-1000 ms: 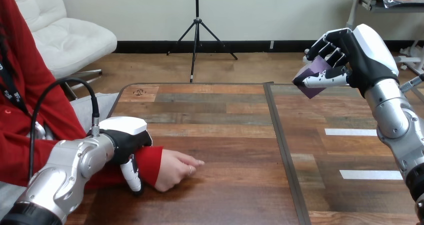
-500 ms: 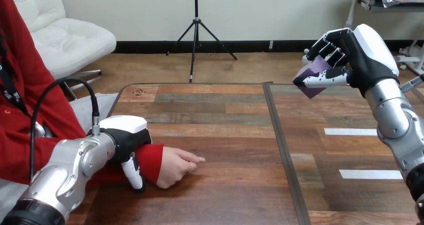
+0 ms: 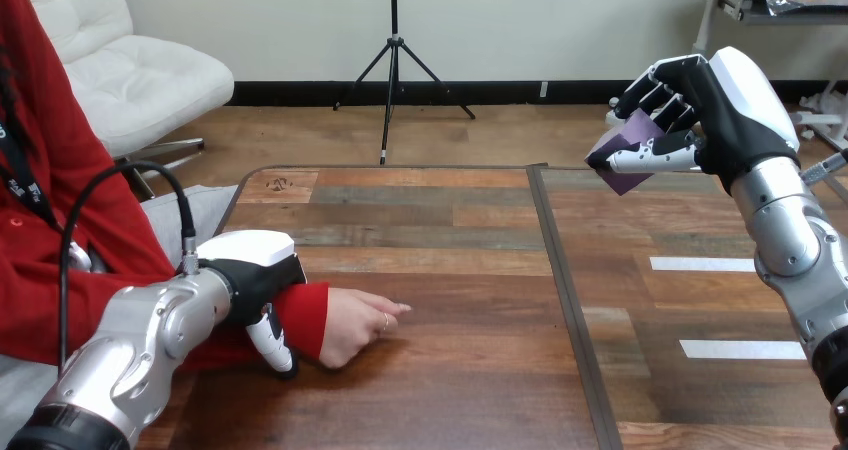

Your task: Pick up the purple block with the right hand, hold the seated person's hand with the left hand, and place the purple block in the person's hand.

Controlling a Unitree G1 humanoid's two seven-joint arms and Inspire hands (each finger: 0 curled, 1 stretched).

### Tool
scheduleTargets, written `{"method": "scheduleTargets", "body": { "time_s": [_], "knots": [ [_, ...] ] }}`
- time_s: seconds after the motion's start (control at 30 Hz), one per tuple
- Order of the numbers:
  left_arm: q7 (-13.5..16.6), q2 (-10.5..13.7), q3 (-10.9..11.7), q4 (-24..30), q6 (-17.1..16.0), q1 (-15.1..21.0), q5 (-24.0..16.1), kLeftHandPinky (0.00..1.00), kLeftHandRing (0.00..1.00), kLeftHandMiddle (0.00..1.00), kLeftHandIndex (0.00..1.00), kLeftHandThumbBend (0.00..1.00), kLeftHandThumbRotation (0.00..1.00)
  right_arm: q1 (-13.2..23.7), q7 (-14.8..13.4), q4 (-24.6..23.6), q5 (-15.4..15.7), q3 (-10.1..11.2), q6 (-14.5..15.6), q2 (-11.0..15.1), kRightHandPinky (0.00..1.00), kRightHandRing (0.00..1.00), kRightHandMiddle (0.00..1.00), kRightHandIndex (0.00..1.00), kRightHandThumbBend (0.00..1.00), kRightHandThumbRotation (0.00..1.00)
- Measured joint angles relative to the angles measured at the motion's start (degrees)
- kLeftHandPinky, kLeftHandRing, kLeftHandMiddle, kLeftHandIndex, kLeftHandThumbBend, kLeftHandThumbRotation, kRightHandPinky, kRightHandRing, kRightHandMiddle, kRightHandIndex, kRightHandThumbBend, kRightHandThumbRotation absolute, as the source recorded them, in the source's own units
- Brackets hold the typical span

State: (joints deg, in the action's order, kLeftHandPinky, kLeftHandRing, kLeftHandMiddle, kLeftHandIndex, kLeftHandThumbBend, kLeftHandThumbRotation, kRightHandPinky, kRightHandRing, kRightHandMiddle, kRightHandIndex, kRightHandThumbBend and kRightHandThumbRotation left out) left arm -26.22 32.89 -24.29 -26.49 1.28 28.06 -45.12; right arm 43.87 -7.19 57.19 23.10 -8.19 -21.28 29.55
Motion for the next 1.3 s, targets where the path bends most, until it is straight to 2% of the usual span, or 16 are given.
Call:
{"method": "scheduleTargets", "body": {
  "time_s": [0.57, 1.3],
  "knots": [
    [1.14, 0.51, 1.91, 2.5, 0.39, -2.96, 3.3, 0.18, 0.24, 0.34, 0.4, 0.66, 0.0, -0.03, 0.0, 0.0, -1.2, 0.12, 0.23, -0.16, 0.41, 0.43, 0.47, 0.48, 0.77, 0.0],
    [1.21, 0.78, 7.14, 11.09, 2.12, -9.5, 7.56, 0.16, 0.23, 0.32, 0.37, 0.66, 0.0, -0.42, -0.02, 0.0, -3.04, 0.12, 0.72, -0.97, 0.4, 0.41, 0.46, 0.48, 0.77, 0.0]
  ]
}}
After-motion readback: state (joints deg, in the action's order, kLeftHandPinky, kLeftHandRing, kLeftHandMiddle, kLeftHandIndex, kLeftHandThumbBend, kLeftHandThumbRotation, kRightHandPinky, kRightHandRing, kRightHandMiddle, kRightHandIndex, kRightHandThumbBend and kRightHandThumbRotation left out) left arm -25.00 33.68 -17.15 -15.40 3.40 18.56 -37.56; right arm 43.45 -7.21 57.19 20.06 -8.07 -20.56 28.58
